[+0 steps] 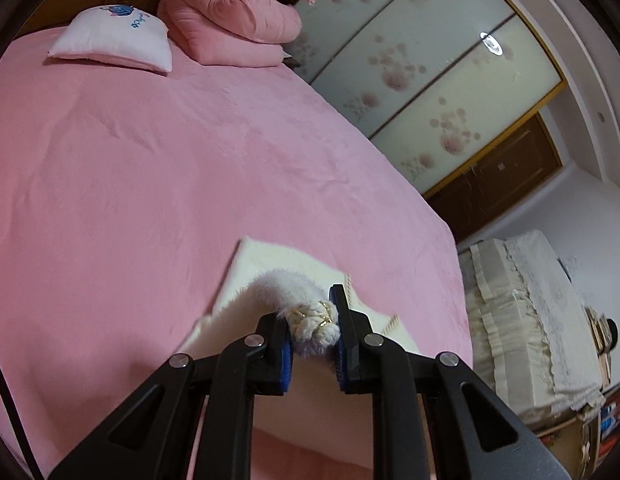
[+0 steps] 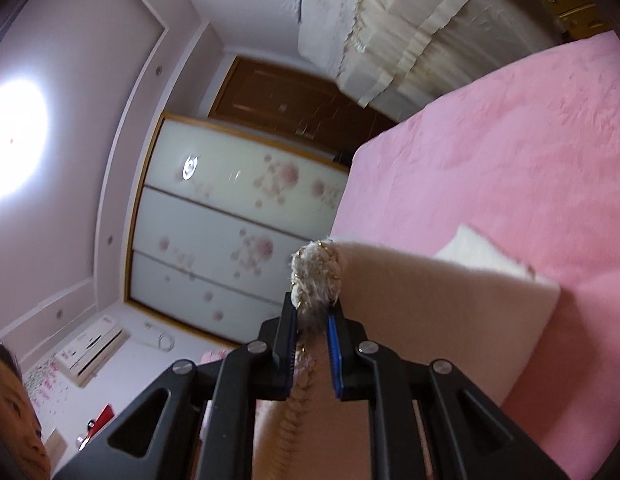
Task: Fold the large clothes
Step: 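Lift the hem with both tools and fold it up over the collar, release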
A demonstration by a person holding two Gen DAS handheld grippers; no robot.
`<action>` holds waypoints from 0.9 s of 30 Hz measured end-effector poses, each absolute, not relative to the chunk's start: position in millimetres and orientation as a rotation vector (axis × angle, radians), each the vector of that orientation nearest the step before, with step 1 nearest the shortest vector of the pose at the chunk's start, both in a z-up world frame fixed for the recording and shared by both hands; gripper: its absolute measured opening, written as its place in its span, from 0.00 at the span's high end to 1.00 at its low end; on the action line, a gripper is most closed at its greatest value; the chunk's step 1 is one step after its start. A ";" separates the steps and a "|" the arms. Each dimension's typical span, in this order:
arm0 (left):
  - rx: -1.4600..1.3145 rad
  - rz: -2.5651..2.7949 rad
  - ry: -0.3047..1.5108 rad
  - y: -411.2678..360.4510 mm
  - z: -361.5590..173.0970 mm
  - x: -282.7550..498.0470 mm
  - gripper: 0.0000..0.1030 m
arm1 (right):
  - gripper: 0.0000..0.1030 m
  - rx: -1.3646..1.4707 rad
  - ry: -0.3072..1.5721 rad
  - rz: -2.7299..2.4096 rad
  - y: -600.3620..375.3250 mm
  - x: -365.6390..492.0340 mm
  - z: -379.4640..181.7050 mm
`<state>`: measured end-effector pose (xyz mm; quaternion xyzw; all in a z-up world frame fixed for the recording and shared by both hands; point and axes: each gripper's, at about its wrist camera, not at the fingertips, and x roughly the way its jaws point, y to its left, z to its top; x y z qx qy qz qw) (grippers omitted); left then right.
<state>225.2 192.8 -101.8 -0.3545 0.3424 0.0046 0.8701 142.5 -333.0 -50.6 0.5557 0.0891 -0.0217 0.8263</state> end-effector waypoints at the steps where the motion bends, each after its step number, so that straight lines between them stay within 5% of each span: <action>1: -0.737 0.014 0.717 187.5 -104.4 233.9 0.87 | 0.88 1.175 0.191 -0.055 -336.9 150.9 -51.5; 22: -0.493 0.153 0.885 87.7 -167.1 437.4 0.85 | 0.87 1.096 0.534 -0.139 -376.2 356.7 -135.8; 26: -0.417 0.165 0.982 74.9 -178.2 455.6 0.74 | 0.76 1.079 0.582 -0.174 -374.5 369.3 -144.2; 27: -0.397 0.169 1.004 71.1 -180.0 460.4 0.60 | 0.72 1.078 0.601 -0.174 -373.9 372.1 -145.9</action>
